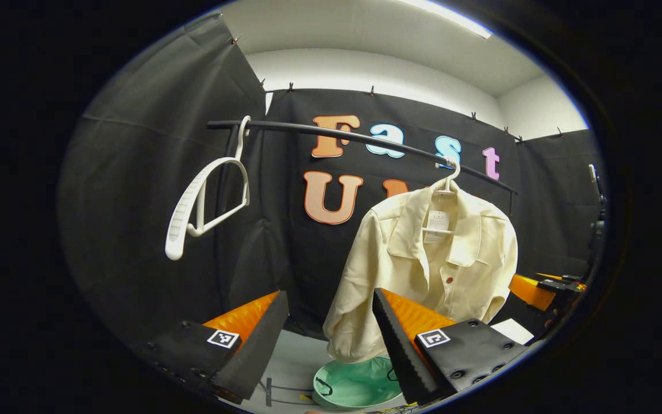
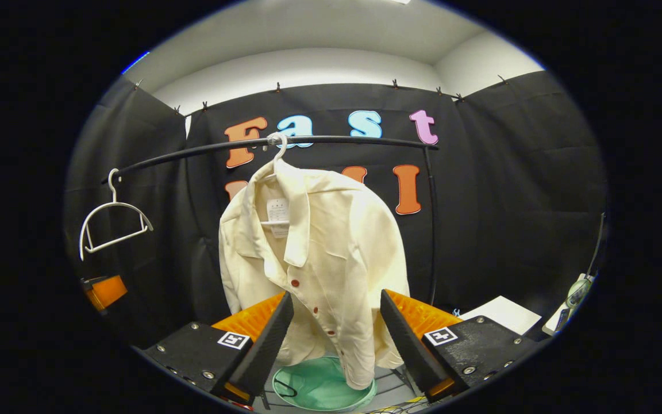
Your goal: Grasp the clothes on the hanger with both hands and then place them into the laundry hamper below.
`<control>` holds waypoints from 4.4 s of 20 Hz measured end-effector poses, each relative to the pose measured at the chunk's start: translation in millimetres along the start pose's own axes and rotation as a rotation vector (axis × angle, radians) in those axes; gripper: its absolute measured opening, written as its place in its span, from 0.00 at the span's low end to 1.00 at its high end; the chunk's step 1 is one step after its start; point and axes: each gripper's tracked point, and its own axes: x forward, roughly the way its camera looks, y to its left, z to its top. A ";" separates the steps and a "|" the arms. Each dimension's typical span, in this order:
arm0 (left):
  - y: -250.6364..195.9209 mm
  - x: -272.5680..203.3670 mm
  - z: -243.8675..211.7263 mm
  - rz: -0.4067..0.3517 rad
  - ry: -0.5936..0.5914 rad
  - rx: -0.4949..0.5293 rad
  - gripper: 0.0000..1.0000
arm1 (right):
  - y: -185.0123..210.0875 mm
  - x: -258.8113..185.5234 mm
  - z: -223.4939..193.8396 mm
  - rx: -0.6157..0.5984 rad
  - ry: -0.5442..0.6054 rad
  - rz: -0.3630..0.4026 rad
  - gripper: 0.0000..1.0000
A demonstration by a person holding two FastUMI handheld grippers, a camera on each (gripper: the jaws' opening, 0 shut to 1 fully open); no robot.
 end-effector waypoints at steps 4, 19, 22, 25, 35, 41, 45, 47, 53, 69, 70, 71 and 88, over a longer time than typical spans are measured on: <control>4.8 1.4 -4.7 0.013 0.012 0.007 0.97 | 15.7 37.0 -9.1 0.003 0.033 0.020 0.93; 12.5 19.0 -23.7 -0.009 0.063 0.003 1.00 | 50.1 148.1 -42.3 0.052 0.119 -0.053 0.86; 13.7 18.6 -28.6 -0.011 0.072 0.006 0.97 | 54.9 160.1 -47.8 0.038 0.131 -0.057 0.77; 15.5 19.9 -32.9 -0.014 0.086 0.003 0.97 | 50.7 163.9 -50.5 0.041 0.134 -0.076 0.63; -31.8 46.2 -28.4 -0.125 0.085 -0.011 0.97 | 18.4 130.8 -44.5 0.090 0.151 -0.095 0.05; -92.1 82.9 -20.4 -0.222 0.066 -0.007 0.94 | -1.7 101.5 -26.9 0.097 0.122 -0.076 0.02; -138.9 111.9 -17.2 -0.272 0.036 0.000 0.94 | -15.0 87.1 -14.8 0.102 0.122 -0.042 0.02; -159.7 126.4 -24.7 -0.293 0.047 -0.010 0.93 | -22.2 81.2 -7.1 0.109 0.109 -0.029 0.01; -196.5 171.8 -51.4 -0.313 0.088 -0.017 1.00 | -31.5 70.3 4.6 0.089 0.085 0.004 0.01; -214.7 246.7 -96.9 -0.266 0.154 -0.038 0.75 | -47.4 58.5 30.6 0.076 0.047 0.027 0.01; -212.3 244.6 -98.1 -0.266 0.157 -0.038 0.70 | -46.7 58.9 31.0 0.071 0.046 0.026 0.01; -210.9 243.8 -98.5 -0.269 0.159 -0.037 0.52 | -46.2 58.4 31.1 0.067 0.048 0.023 0.01; -177.1 188.0 -72.6 -0.415 0.192 0.067 0.07 | -37.2 45.4 36.1 0.026 -0.034 -0.097 0.01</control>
